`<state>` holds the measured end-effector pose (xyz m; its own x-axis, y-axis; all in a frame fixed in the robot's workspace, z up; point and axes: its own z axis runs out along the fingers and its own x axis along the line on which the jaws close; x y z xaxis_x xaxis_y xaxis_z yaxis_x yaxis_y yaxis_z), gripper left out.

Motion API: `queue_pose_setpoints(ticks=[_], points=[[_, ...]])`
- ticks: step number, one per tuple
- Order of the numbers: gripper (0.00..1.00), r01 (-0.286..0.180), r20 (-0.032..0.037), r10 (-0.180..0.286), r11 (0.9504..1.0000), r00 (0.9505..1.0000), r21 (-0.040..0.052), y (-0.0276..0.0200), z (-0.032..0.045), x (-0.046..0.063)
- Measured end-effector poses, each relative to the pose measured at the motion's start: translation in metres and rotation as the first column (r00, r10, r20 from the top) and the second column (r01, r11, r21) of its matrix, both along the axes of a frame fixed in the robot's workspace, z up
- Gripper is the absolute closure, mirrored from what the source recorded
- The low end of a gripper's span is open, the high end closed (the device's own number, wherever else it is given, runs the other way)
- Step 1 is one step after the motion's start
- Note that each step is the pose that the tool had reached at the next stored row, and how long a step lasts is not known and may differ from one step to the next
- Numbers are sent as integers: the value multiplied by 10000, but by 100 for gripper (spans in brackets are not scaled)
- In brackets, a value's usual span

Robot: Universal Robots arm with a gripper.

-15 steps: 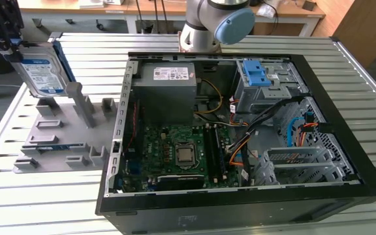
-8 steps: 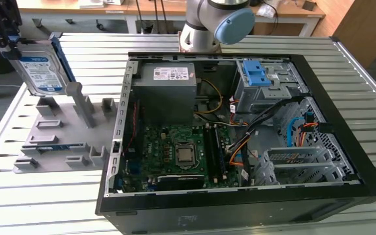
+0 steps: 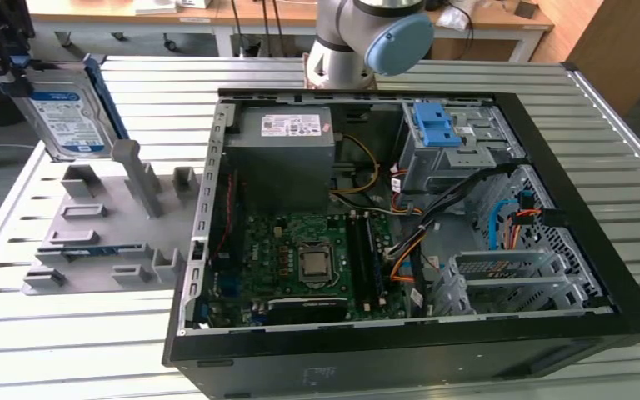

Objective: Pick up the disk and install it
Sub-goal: 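Pick up the disk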

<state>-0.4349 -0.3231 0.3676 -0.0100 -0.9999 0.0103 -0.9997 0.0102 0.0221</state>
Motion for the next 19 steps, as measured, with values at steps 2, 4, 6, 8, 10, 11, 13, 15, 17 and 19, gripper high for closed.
queue_pose_setpoints(ticks=[2,4,6,8,10,11,13,15,17,19], points=[[64,0,-1,0,10000,10000,0,0,16,0],[64,0,0,0,10000,10000,0,0,32,0],[64,0,-1,0,10000,10000,0,0,48,0],[64,0,-1,0,10000,10000,0,0,65,0],[64,0,0,0,10000,10000,0,0,81,0],[64,0,0,0,10000,10000,1,0,89,0],[64,0,-1,0,10000,10000,1,0,105,0],[64,0,0,0,10000,10000,1,0,120,0],[64,0,-1,0,10000,10000,2,0,135,0],[64,0,0,0,10000,10000,2,0,150,0]])
